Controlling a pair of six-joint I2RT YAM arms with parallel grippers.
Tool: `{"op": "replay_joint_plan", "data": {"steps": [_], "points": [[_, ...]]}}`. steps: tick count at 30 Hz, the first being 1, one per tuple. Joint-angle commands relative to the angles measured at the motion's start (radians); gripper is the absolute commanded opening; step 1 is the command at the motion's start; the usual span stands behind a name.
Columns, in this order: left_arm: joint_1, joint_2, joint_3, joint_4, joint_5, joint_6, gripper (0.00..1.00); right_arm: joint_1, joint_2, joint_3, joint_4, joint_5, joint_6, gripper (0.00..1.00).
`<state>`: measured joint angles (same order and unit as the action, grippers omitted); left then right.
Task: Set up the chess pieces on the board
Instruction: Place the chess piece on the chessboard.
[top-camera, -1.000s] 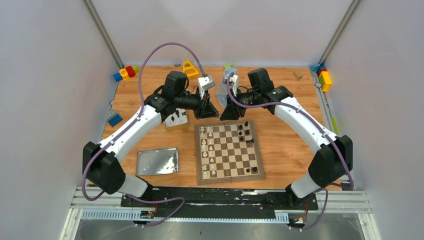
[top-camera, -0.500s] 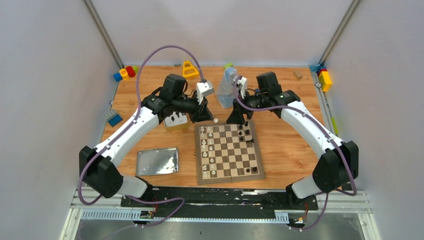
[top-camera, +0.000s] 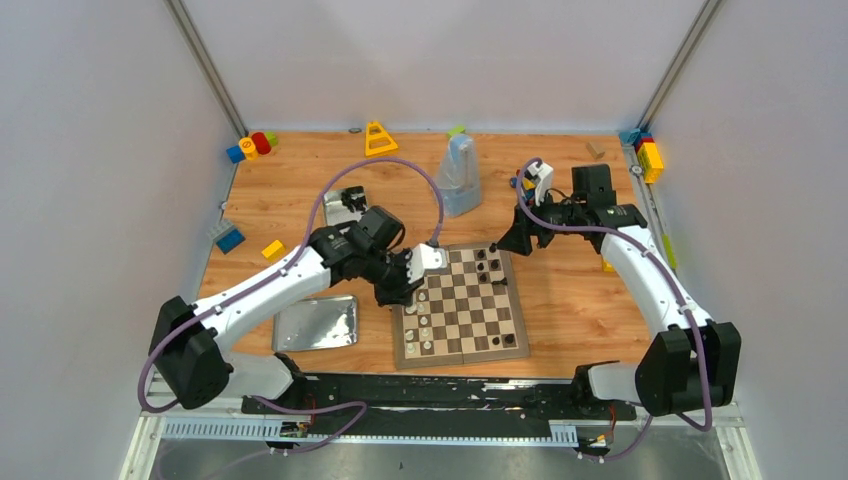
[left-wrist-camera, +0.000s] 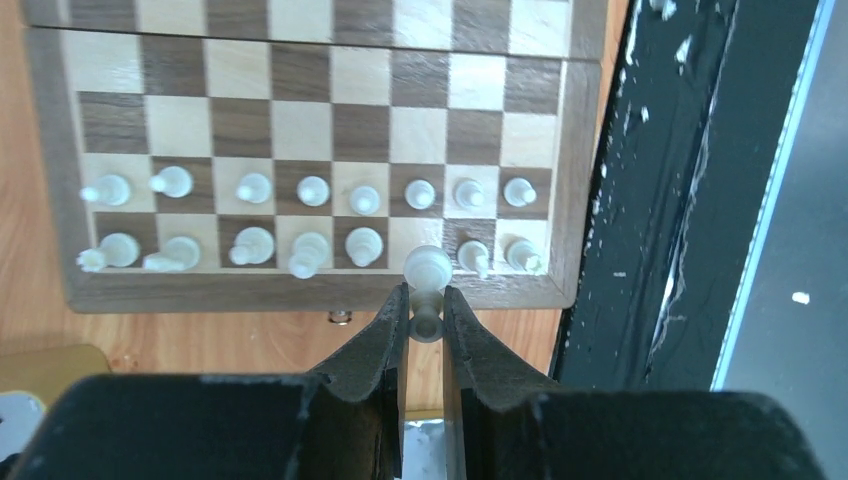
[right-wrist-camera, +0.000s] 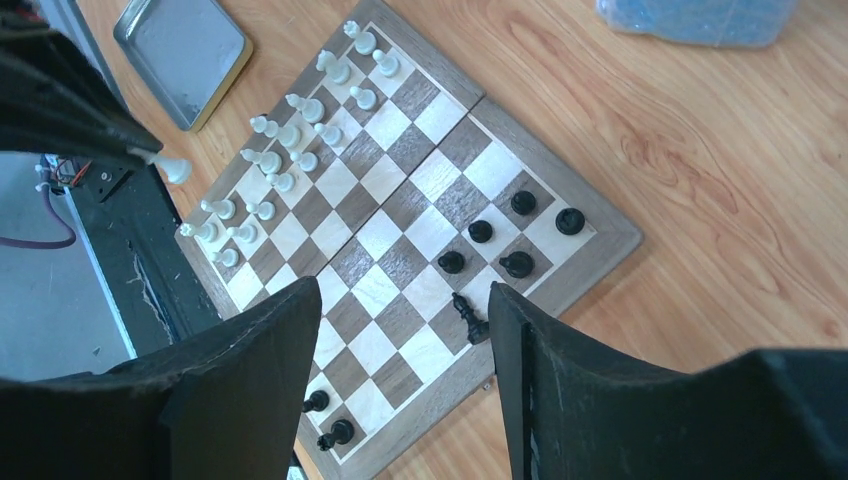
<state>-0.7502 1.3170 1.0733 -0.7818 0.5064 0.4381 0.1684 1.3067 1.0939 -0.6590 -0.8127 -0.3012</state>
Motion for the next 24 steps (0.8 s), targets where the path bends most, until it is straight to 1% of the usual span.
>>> {"op": "replay_joint_plan", "data": {"steps": [1, 6, 10, 24], "points": [[-0.076, 0.004, -0.015, -0.024, -0.111, 0.056, 0.00, -0.035, -0.035, -0.020, 0.025, -0.046, -0.020, 0.64], [-0.134, 0.055, -0.024, -0.022, -0.162, 0.058, 0.00, -0.042, -0.029, -0.023, 0.024, -0.050, -0.021, 0.64], [-0.158, 0.092, -0.023, -0.014, -0.169, 0.060, 0.00, -0.042, -0.020, -0.022, 0.023, -0.049, -0.019, 0.64], [-0.167, 0.170, -0.023, 0.017, -0.190, 0.066, 0.02, -0.041, -0.023, -0.025, 0.024, -0.051, -0.016, 0.64]]}}
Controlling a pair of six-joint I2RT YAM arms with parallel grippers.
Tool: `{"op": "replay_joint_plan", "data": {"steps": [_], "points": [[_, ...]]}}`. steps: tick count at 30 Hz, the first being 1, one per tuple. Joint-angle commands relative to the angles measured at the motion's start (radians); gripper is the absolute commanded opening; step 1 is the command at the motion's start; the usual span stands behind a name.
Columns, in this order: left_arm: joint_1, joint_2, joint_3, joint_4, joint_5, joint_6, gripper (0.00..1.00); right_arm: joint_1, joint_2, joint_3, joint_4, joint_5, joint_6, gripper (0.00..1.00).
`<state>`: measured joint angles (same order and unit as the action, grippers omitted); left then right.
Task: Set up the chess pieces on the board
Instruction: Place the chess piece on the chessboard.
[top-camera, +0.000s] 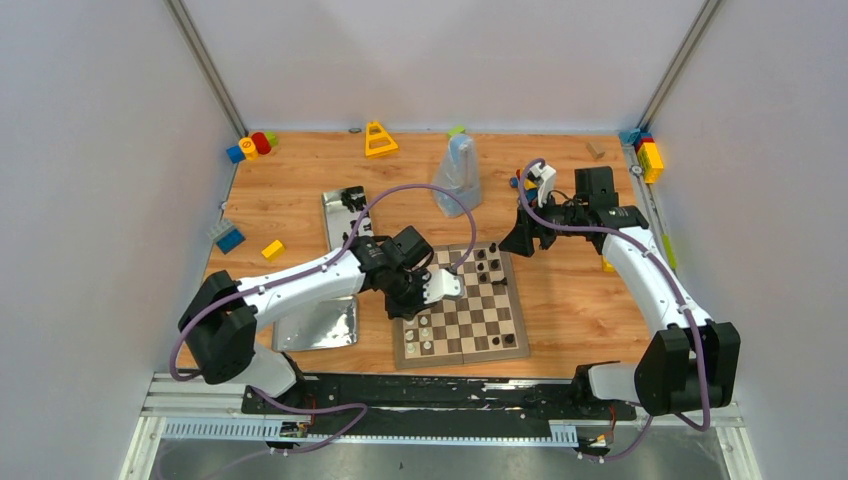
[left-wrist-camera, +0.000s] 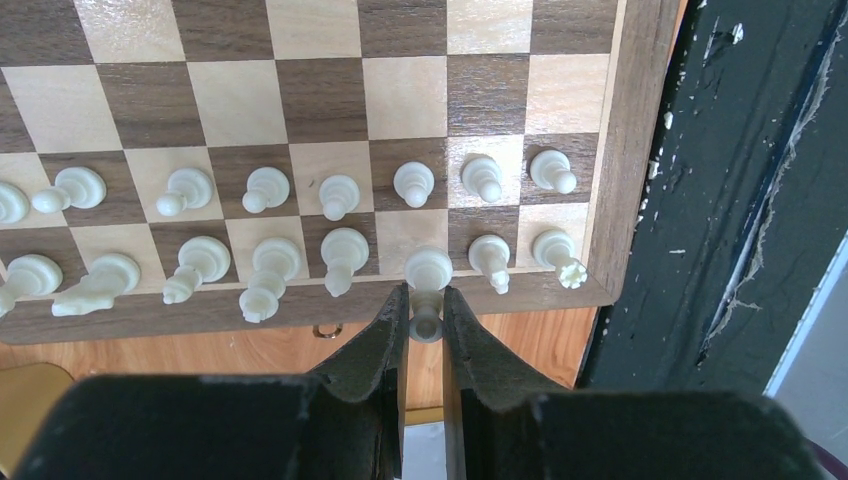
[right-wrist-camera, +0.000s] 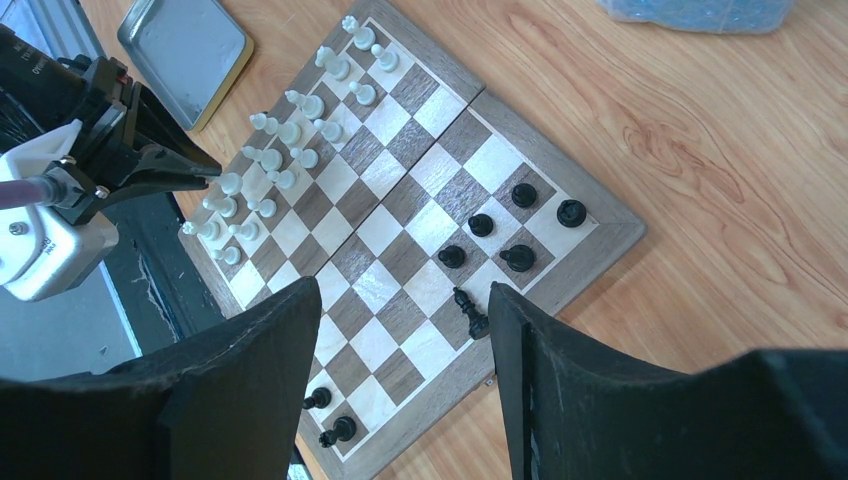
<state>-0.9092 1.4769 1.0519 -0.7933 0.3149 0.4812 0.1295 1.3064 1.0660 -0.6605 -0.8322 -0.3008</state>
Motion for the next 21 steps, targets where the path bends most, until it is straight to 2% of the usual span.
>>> {"op": "replay_joint_plan", "data": {"steps": [1, 21], "points": [[-0.008, 0.015, -0.002, 0.032, 0.001, 0.024, 0.02, -0.003, -0.022, 0.003, 0.025, -0.032, -0.017, 0.64], [-0.015, 0.073, 0.005, 0.044, -0.029, 0.017, 0.09, -0.002, -0.022, 0.000, 0.024, -0.033, -0.018, 0.64]]}}
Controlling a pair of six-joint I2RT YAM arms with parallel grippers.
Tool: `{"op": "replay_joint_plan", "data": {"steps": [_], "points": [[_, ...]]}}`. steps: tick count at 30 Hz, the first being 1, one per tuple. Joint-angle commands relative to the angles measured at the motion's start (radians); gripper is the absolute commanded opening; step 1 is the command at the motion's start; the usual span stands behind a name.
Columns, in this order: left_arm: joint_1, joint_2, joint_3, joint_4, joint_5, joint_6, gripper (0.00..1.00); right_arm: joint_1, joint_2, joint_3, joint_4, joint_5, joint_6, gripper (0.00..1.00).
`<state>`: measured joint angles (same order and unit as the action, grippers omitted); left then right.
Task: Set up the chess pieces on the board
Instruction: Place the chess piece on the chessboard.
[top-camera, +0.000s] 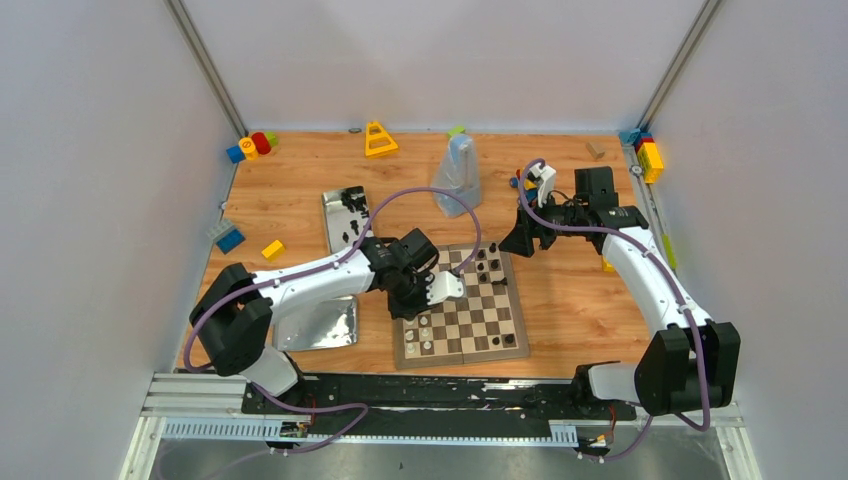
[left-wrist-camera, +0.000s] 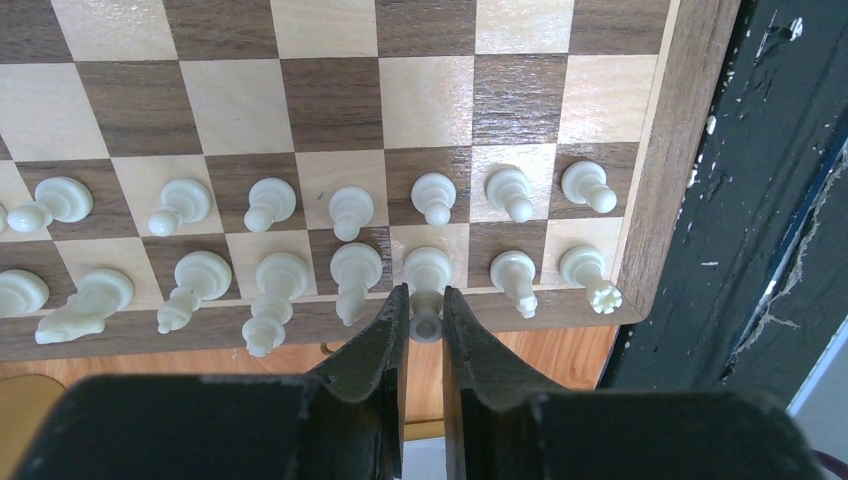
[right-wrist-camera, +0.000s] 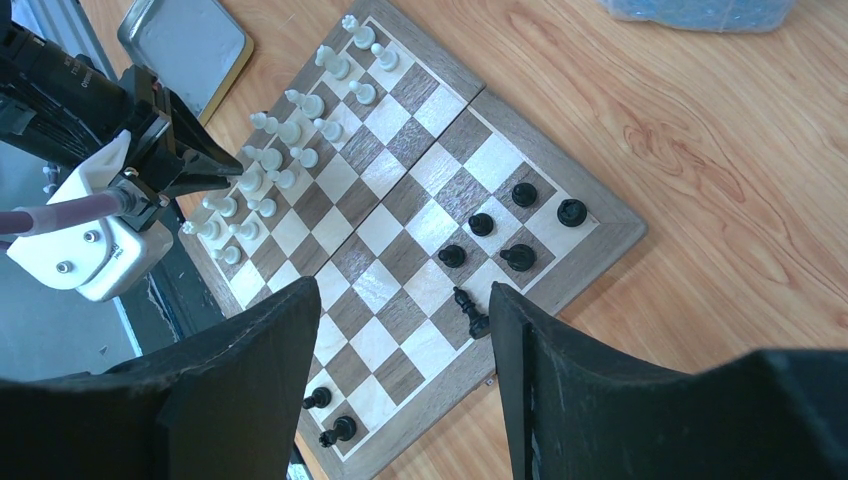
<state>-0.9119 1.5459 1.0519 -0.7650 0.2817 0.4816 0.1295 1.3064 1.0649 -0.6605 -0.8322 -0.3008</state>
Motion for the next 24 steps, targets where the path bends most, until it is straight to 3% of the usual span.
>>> {"op": "replay_joint_plan", "data": {"steps": [1, 14, 24], "points": [[-0.013, 0.005, 0.005, 0.016, 0.006, 0.017, 0.09, -0.003, -0.022, 0.001, 0.024, -0.034, -0.018, 0.64], [-0.018, 0.001, 0.002, 0.005, 0.014, 0.016, 0.13, -0.003, -0.012, 0.001, 0.019, -0.033, -0.023, 0.64], [-0.018, -0.018, 0.012, 0.011, -0.006, 0.003, 0.36, -0.003, -0.004, -0.002, 0.017, -0.021, -0.032, 0.64]]}}
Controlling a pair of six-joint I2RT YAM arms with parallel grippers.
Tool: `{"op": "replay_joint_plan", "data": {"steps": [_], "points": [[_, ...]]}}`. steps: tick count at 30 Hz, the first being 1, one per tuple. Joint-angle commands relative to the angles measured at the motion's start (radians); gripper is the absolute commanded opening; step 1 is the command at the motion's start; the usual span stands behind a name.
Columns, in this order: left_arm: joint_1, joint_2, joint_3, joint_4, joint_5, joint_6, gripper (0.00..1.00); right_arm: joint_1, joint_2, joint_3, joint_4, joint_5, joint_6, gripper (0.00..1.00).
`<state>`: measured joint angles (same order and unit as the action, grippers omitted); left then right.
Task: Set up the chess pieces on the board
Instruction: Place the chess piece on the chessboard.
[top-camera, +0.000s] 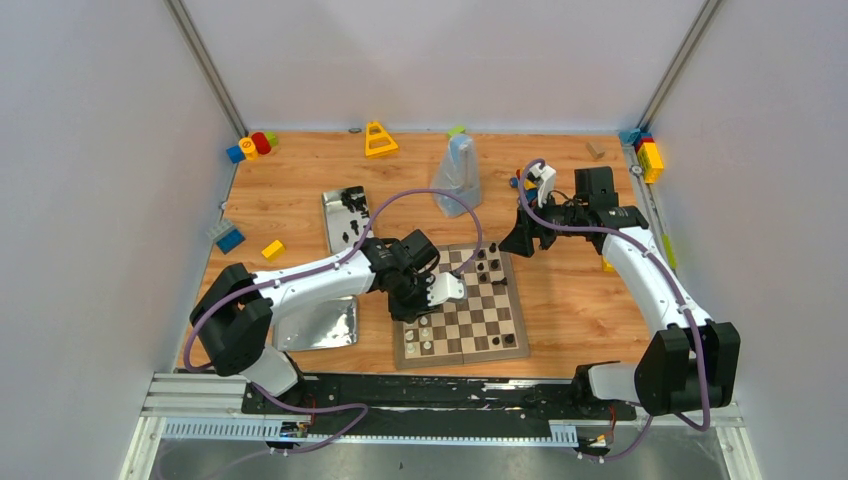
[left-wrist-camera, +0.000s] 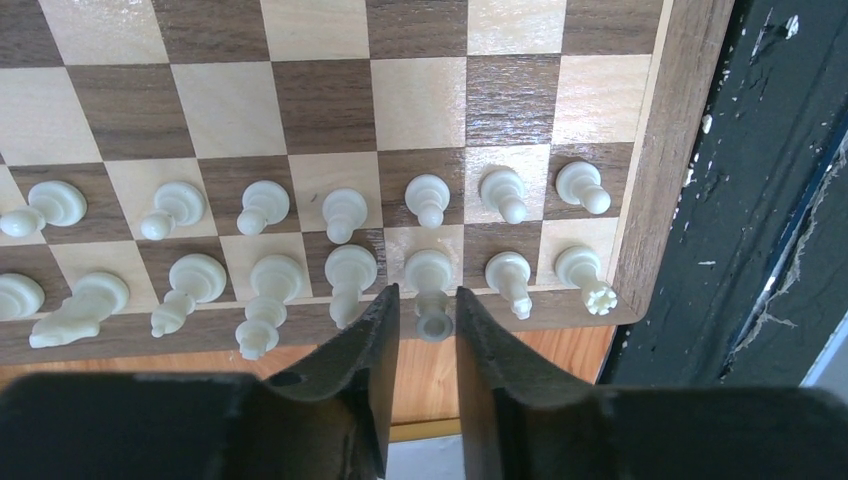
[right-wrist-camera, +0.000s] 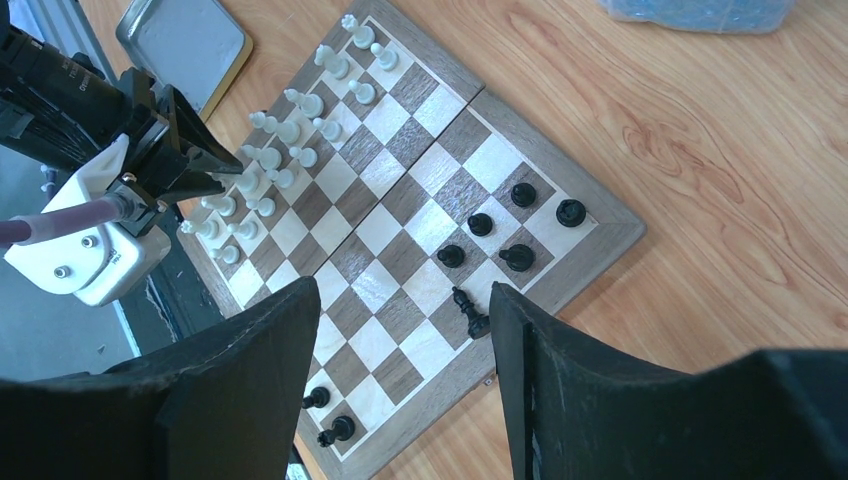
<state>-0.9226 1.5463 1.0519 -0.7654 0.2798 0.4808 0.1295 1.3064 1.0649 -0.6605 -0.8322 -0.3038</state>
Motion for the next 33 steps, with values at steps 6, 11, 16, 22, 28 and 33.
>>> {"op": "replay_joint_plan", "data": {"steps": [6, 11, 16, 22, 28, 33], "points": [[-0.007, -0.080, 0.013, 0.012, -0.033, 0.001, 0.47, -0.003, 0.016, 0.001, -0.002, 0.012, -0.053, 0.65], [-0.007, -0.167, 0.010, 0.016, -0.057, -0.001, 0.56, 0.001, 0.060, 0.006, -0.046, 0.061, -0.086, 0.64], [-0.007, -0.264, 0.002, 0.035, -0.091, -0.001, 0.65, 0.029, 0.104, -0.037, -0.067, 0.177, -0.147, 0.58], [-0.006, -0.337, -0.001, 0.056, -0.135, 0.010, 0.72, 0.059, 0.157, -0.077, -0.065, 0.250, -0.215, 0.51], [-0.005, -0.353, 0.006, 0.051, -0.171, 0.017, 0.74, 0.086, 0.226, -0.085, -0.052, 0.273, -0.266, 0.45], [-0.004, -0.348, 0.006, 0.045, -0.190, 0.019, 0.74, 0.112, 0.263, -0.089, -0.034, 0.302, -0.284, 0.43]]}}
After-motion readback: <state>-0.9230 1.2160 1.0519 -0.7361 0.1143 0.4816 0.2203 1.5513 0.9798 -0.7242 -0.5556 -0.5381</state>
